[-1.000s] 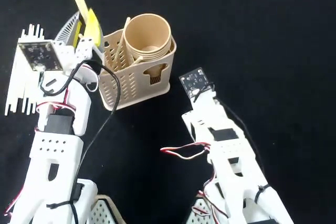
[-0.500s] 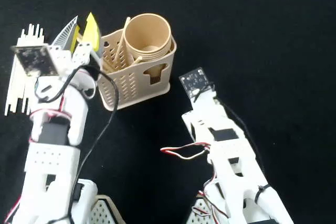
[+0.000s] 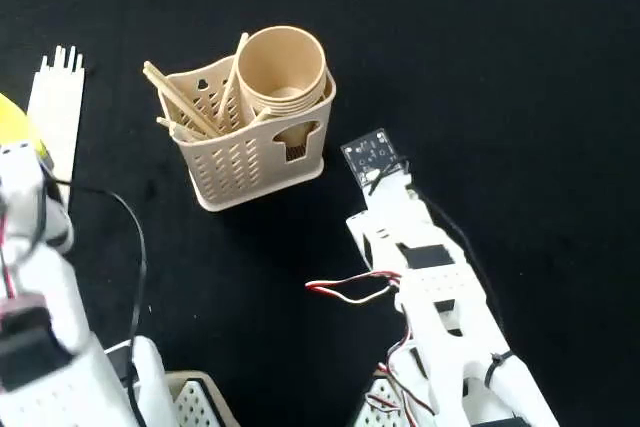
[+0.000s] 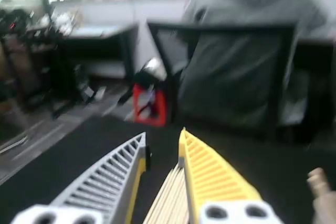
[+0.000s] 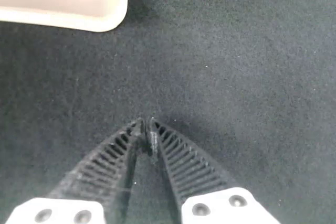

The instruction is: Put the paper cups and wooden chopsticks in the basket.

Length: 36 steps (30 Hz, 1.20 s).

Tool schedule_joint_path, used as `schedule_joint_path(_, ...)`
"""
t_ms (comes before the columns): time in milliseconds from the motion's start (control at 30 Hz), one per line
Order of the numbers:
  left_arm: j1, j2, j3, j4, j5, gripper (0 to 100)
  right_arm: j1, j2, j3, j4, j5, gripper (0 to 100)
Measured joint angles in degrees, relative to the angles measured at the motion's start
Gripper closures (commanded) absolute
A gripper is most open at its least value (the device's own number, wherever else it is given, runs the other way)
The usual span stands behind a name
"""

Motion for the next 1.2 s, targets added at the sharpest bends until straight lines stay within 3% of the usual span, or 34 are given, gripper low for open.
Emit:
schedule_joint_path(267,-4.22,29.01,-7.82,4.92,-10.37,89,0.00,0.00,0.00,0.00,0.00,98.5)
schedule_joint_path(533,-4.13,62.33,-31.38,16.18,-10.81,89,0.00,0.00,0.00,0.00,0.00,98.5)
schedule_joint_path(933,-4.13,104.79,-63.74,17.41,-11.25,89,0.00,0.00,0.00,0.00,0.00,98.5)
schedule_joint_path(1200,-4.13,126.51,-89.76,23.65,-11.25,89,0.00,0.00,0.00,0.00,0.00,98.5)
